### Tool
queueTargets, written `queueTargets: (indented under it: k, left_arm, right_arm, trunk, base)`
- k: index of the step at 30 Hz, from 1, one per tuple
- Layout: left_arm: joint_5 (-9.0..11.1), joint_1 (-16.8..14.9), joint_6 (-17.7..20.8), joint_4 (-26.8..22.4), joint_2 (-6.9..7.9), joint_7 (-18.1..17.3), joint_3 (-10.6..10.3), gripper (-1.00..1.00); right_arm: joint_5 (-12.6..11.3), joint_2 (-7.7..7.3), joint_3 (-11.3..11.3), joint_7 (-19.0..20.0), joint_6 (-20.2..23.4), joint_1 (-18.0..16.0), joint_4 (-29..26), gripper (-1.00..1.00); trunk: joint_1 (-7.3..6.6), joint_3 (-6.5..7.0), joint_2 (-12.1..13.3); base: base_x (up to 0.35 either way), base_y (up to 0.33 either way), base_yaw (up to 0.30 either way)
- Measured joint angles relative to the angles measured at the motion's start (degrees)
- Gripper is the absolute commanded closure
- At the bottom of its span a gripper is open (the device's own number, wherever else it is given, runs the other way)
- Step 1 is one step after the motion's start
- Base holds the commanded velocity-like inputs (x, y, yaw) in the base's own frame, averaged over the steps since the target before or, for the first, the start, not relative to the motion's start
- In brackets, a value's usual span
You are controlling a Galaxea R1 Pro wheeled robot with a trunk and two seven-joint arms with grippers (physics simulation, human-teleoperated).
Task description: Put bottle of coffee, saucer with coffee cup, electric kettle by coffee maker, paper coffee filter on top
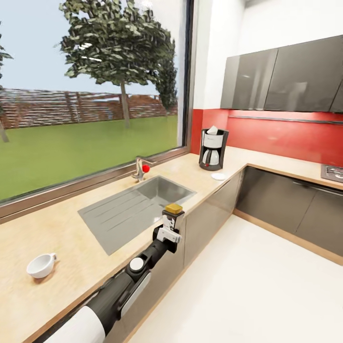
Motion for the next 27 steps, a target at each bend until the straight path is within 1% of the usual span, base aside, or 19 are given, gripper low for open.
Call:
queueTargets:
  k: [5,27]
  left_arm:
    - [-0.1,0.0,0.0,0.1,0.0,0.0,0.0,1.0]
    - [-0.1,0.0,0.0,0.2,0.0,-0.1,0.0,1.0]
  right_arm:
    - [0.0,-0.05,0.0,0.0,-1.4,0.0,0.1,-1.0]
    - [0.0,0.01,0.1,-0.1,-1.6,0.0,0.2,-1.0]
  trunk:
    - [0.0,0.0,0.0]
    - [-0.01,0.0,0.0]
  base:
    - [0.214,-0.261,0.0]
    - [0.249,-0.245,0.0]
